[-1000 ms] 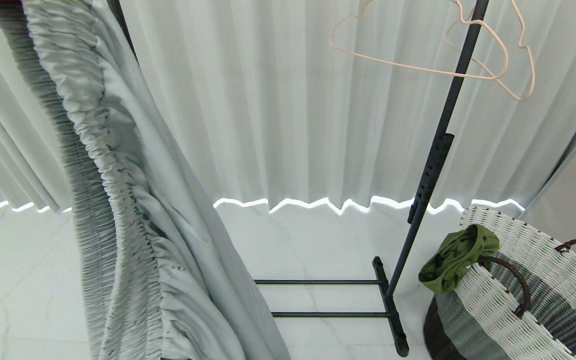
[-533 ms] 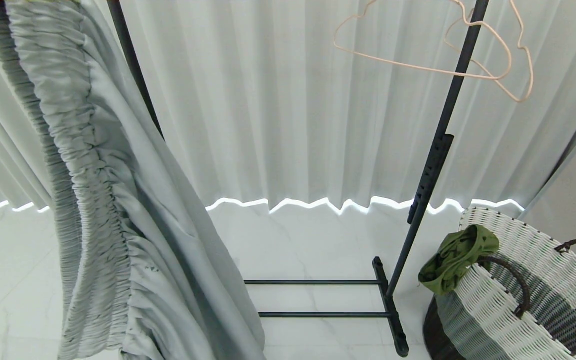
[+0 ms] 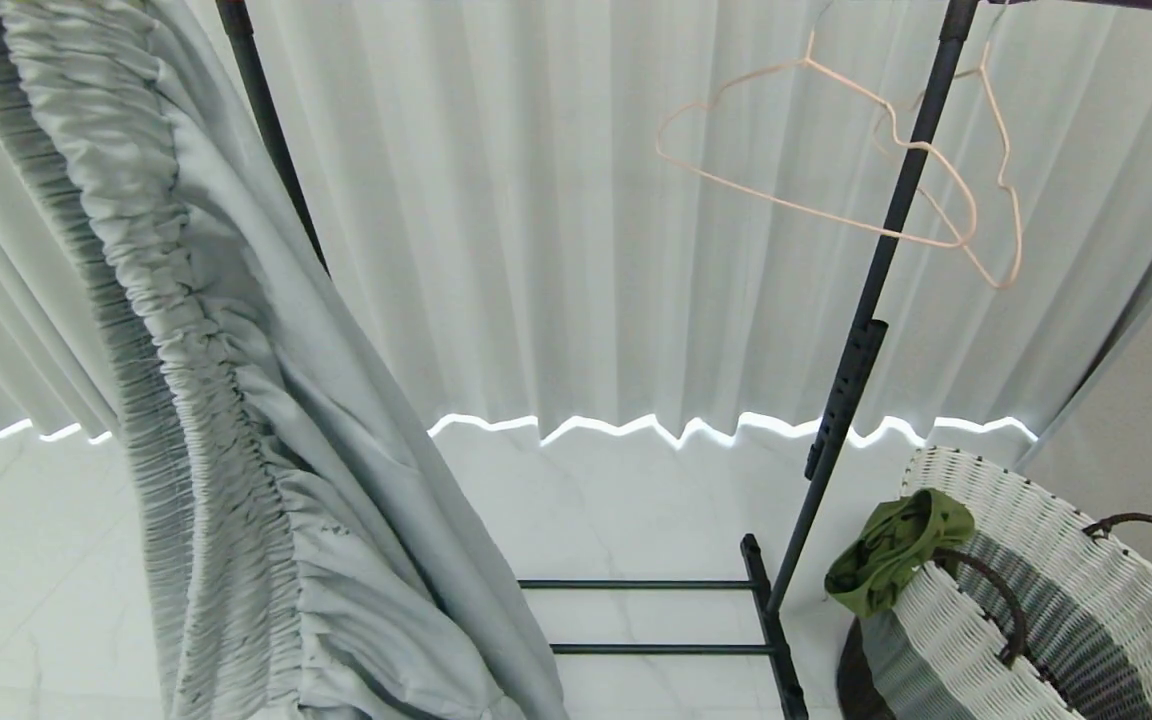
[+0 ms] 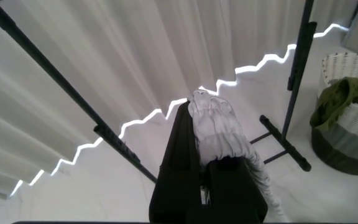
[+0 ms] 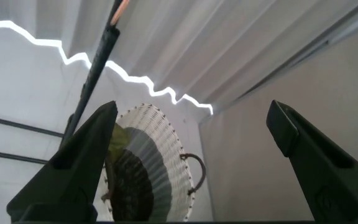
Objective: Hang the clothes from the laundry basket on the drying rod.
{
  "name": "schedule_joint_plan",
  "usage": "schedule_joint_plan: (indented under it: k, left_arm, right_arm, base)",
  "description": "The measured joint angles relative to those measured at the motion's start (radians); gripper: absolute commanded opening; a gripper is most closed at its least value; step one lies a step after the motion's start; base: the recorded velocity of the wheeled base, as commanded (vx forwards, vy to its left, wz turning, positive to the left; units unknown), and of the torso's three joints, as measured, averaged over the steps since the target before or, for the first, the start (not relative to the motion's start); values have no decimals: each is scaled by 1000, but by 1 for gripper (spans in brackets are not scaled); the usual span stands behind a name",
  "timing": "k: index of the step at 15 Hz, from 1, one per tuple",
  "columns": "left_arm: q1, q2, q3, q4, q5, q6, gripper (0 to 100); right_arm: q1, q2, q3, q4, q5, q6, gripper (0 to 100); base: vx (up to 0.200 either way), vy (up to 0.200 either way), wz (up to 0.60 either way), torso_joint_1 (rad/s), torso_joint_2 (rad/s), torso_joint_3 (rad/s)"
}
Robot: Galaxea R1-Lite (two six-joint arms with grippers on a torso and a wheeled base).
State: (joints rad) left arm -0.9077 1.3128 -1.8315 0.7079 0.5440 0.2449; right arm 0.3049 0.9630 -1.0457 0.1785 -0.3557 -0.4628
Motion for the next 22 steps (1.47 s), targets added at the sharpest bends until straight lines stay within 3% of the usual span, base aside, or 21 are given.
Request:
schedule_joint_plan:
  k: [4, 11, 14, 17, 22]
  left_arm:
    - [0, 0, 3, 1, 0, 1, 0]
    - [0, -3, 25, -1, 0, 2, 0]
    - [0, -15, 53, 1, 1, 1, 0]
    - [1, -23, 61, 0, 2, -5, 0]
    - [1, -30, 74, 0, 0, -10, 0]
  right_arm:
    - [0, 1, 2, -7, 30, 7, 100]
    - [-28, 24, -10, -62, 146, 189, 100]
    - [-33, 45, -6, -50, 151, 244, 100]
    - [-62, 69, -2, 18, 150, 248, 100]
    - [-80, 106, -6, 23, 150, 289, 100]
  base:
    - [0, 0, 0, 154, -467, -311]
    - [0, 0, 0, 177, -462, -277]
    - [0, 0, 0, 41, -91, -57]
    - [200, 0, 0, 9, -15, -10]
    - [200, 0, 0, 8, -4, -1]
